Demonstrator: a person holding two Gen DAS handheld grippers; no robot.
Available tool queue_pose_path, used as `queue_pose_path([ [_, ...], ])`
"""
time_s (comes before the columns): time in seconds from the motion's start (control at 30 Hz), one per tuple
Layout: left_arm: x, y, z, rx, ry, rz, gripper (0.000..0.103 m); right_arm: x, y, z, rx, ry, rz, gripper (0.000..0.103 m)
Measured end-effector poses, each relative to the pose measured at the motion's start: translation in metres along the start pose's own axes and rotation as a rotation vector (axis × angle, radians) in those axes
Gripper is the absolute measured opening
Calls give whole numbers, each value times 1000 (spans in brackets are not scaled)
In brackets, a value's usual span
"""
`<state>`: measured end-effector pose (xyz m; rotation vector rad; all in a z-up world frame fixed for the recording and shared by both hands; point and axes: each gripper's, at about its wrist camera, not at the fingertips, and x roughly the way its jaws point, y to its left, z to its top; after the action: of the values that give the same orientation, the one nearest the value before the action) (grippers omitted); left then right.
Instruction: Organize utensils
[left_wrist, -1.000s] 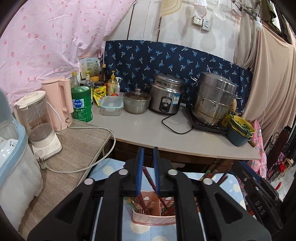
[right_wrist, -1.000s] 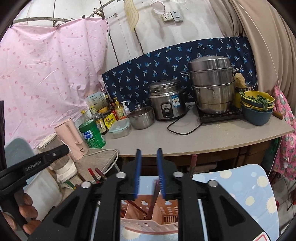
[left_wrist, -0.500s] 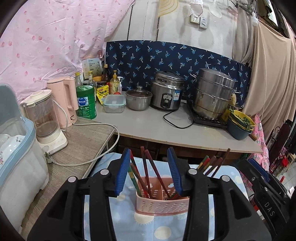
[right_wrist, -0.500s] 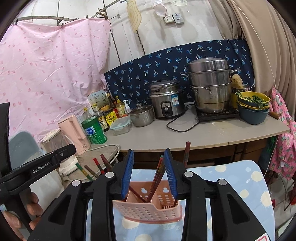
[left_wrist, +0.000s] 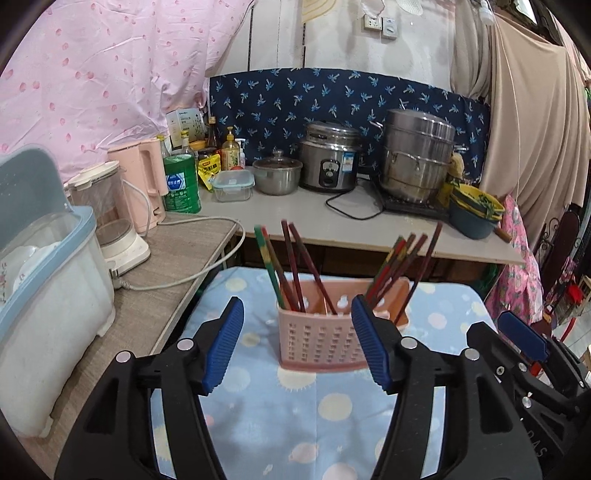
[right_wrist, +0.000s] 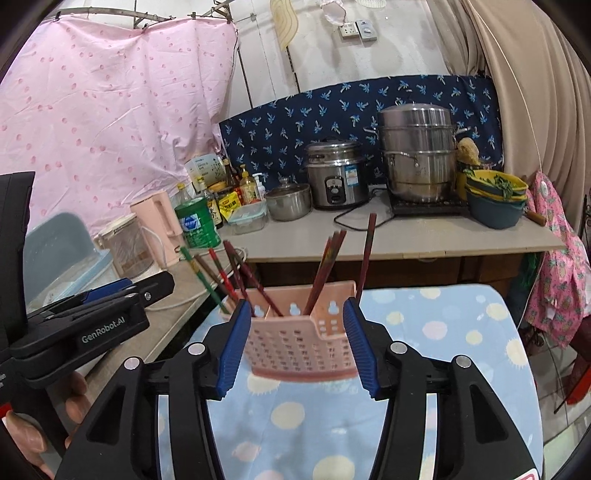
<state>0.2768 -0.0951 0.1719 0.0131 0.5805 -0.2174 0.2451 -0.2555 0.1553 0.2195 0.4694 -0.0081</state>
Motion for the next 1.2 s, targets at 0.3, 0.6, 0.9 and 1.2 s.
queue_pose_path([
  [0.3,-15,2,-43,8,52,18,69,-21,2,-39,-10,49,-30,51],
  [0.6,-26,4,-73,21,85,40,73,-34,8,-69,-24,90,-39,52],
  [0.9,-31,7,-94,28,108,62,80,-41,12,-89,-23,107,-63,65],
  [1.2,-32,9,-110,28,121,77,87,-44,10,-104,-17,132,-84,77],
])
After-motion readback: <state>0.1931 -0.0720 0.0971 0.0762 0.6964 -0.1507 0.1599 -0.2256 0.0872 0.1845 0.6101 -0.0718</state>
